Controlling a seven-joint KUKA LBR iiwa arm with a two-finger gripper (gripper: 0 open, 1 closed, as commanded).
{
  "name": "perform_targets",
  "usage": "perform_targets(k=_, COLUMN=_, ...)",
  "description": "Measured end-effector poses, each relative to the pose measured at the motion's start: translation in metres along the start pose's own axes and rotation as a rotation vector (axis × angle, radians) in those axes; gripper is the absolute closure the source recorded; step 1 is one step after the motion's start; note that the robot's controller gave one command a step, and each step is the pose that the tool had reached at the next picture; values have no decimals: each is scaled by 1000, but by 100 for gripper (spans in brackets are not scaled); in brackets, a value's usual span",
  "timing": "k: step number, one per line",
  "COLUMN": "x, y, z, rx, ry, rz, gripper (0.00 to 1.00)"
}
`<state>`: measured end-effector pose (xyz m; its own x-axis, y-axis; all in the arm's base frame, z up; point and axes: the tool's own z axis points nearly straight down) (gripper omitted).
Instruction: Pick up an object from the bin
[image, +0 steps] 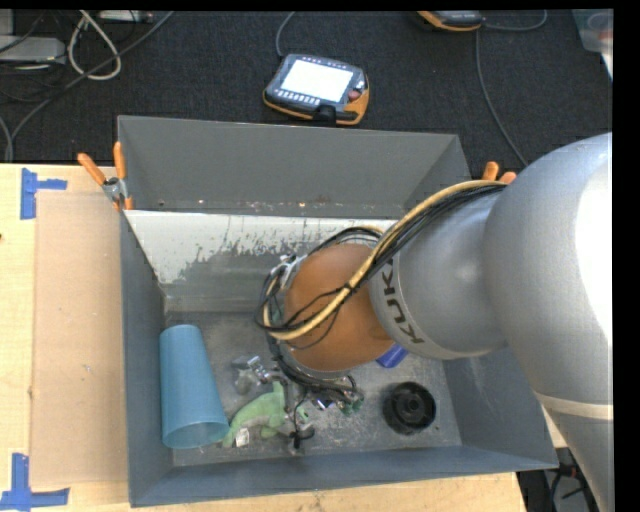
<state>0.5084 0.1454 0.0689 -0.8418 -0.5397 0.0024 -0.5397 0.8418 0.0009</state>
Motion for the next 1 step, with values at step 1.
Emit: perform_targets(k=1, x=-10, y=-17, z=0, rx=-2, ry=2, rz=-76, gripper=100)
